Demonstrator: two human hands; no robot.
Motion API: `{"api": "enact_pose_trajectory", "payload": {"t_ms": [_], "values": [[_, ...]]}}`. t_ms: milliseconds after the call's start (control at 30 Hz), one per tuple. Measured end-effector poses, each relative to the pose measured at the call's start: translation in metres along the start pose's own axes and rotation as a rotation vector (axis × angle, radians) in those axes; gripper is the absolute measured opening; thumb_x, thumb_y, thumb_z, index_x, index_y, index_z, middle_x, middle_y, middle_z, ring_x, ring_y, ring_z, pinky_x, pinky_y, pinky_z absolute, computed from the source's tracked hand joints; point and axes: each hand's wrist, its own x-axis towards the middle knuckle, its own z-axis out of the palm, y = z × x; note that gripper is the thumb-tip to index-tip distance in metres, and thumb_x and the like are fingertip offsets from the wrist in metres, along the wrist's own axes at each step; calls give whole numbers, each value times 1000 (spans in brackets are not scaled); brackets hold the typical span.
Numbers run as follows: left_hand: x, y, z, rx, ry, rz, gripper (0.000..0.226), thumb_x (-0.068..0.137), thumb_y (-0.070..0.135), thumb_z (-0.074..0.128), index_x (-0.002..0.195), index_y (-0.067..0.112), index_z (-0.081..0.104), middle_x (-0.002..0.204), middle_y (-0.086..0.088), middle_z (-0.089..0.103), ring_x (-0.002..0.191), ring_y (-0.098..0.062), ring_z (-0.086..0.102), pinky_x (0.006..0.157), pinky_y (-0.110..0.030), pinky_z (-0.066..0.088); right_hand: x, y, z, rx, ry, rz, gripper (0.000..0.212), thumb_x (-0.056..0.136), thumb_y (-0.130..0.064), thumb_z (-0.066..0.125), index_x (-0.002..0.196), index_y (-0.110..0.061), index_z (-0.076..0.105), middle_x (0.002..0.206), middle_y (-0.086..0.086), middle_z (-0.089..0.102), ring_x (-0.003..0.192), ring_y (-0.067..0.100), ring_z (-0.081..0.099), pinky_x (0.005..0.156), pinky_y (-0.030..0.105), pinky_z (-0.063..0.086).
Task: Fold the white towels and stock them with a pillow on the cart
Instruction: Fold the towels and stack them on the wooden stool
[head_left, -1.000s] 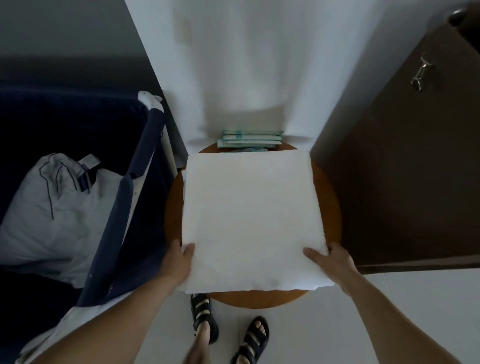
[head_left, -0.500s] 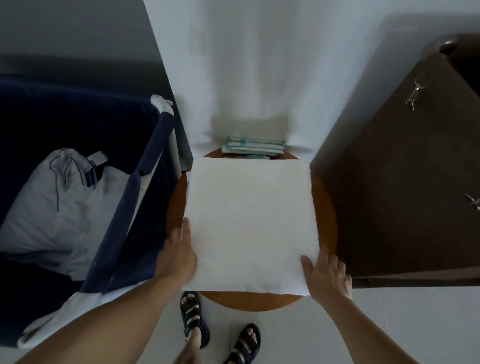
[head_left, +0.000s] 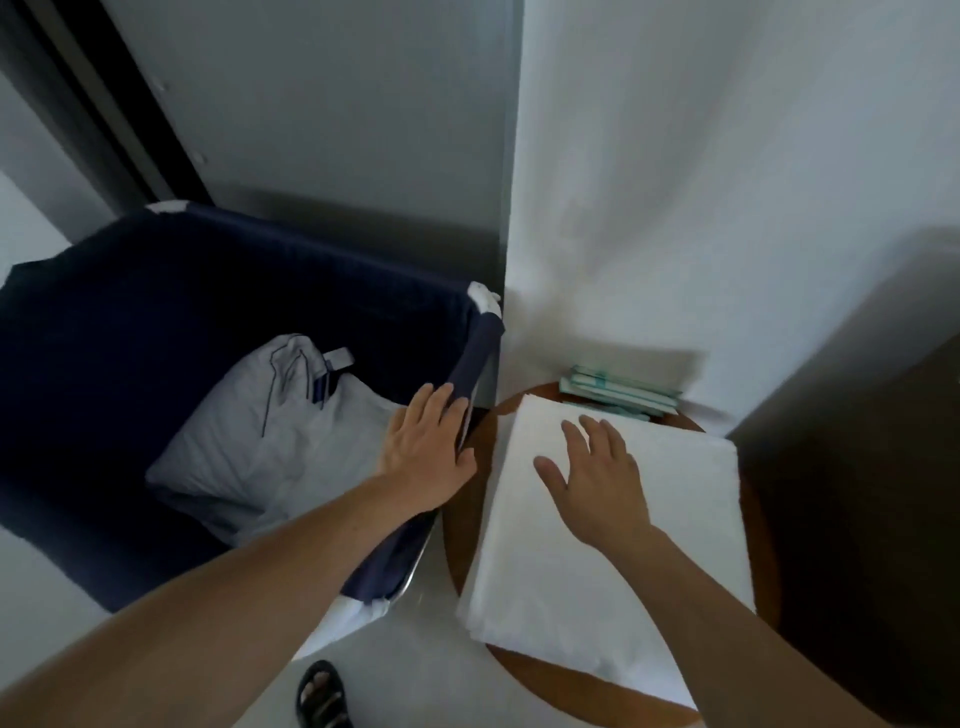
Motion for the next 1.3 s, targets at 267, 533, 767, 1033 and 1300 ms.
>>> {"api": "enact_pose_trajectory", "payload": {"t_ms": [267, 533, 767, 1033, 1300], "values": [[18, -221, -27, -102, -2, -211, 69, 94, 45, 48, 152, 18, 23, 158, -6, 20, 145, -26, 19, 117, -44, 24, 93, -206, 16, 41, -38, -276, 63, 100, -49, 44, 152, -18, 29, 160, 3, 21, 148, 25, 14, 116, 47, 27], [69, -423, 24, -148, -226, -340, 66, 94, 45, 49, 149, 15, 29, 151, -7, 32, 137, -27, 32, 110, -41, 33, 184, -351, 169, 126, -558, -45, 66, 97, -52, 50, 152, -17, 35, 154, 7, 33, 138, 26, 35, 114, 35, 32], [114, -482, 139, -141, -460, -250, 64, 98, 45, 45, 150, 12, 27, 153, -12, 30, 134, -31, 34, 108, -44, 35, 201, -337, 312, 115, -795, 184, 81, 92, -50, 61, 154, -12, 25, 152, 15, 32, 136, 31, 37, 111, 34, 35], [135, -503, 263, -157, -574, -192, 63, 99, 43, 45, 151, 12, 27, 152, -12, 33, 133, -30, 35, 107, -42, 34, 212, -315, 445, 72, -829, 250, 69, 91, -39, 64, 146, -13, 31, 146, 13, 32, 132, 32, 33, 104, 41, 39], [110, -491, 291, -144, -685, -186, 62, 98, 46, 43, 148, 13, 29, 149, -11, 35, 132, -29, 36, 104, -41, 36, 199, -299, 456, -29, -734, 227, 16, 99, -13, 45, 85, -10, 50, 122, 18, 57, 106, 31, 60, 84, 33, 47]]}}
